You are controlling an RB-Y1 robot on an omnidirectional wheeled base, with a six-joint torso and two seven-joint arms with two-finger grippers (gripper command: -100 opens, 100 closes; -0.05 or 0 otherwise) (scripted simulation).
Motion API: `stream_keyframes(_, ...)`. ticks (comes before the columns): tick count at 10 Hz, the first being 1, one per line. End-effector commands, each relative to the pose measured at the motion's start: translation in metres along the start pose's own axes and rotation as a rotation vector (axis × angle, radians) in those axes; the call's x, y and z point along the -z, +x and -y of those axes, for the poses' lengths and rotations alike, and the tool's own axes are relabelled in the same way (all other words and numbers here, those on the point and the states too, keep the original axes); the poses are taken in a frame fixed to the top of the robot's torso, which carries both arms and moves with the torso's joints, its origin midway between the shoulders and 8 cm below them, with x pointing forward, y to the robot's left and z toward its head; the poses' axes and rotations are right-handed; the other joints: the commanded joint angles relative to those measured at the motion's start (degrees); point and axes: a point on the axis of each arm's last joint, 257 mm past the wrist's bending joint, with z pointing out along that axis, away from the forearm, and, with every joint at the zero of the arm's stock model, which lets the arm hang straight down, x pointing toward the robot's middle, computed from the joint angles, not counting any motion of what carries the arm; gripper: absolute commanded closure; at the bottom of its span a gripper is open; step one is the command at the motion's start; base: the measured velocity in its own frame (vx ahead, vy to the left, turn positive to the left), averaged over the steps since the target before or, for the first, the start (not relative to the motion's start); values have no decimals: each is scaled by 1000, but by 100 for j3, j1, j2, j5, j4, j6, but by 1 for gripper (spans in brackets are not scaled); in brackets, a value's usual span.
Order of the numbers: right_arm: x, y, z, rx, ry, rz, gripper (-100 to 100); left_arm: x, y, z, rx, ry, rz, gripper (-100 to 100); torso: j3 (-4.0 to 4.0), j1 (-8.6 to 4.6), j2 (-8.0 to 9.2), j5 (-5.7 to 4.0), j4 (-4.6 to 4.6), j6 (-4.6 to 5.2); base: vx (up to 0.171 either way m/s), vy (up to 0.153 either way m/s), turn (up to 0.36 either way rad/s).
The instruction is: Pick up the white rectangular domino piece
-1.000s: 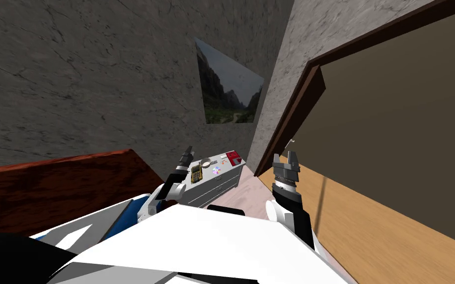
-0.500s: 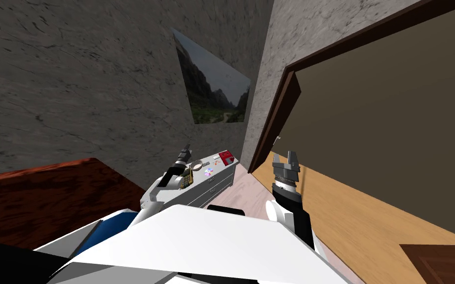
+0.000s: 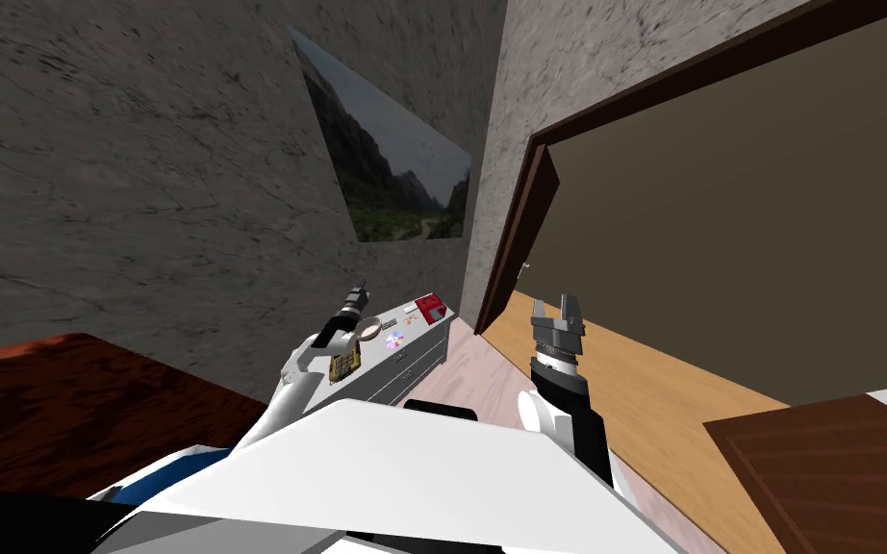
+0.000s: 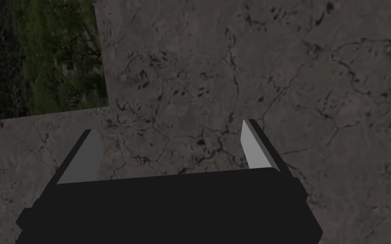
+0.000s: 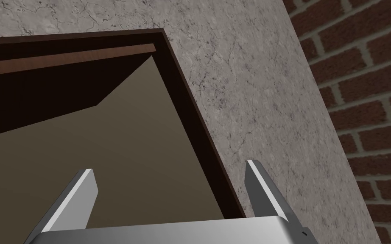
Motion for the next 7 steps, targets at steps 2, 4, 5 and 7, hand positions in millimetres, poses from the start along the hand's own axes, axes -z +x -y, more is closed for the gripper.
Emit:
stream_keyframes(2, 0, 0, 0, 0, 0, 0, 0, -11, -29, -22, 19, -75, 43, -100, 3, 5, 5, 1, 1, -5, 21, -41, -162)
stream_keyframes(4, 0, 0, 0, 0, 0, 0, 0, -19, -48, -36, 34, -125, 75, -100, 3, 10, 6, 2, 1, -5, 23, -33, -149)
stream_keyframes(5, 0, 0, 0, 0, 0, 0, 0, -18, -48, -43, 35, -149, 76, -100, 3, 8, 4, 1, 1, -2, 21, -26, -116)
stream_keyframes(7, 0, 0, 0, 0, 0, 0, 0, -23, -68, -60, 54, -209, 112, -100, 3, 7, 4, 1, 1, -2, 27, -31, -143)
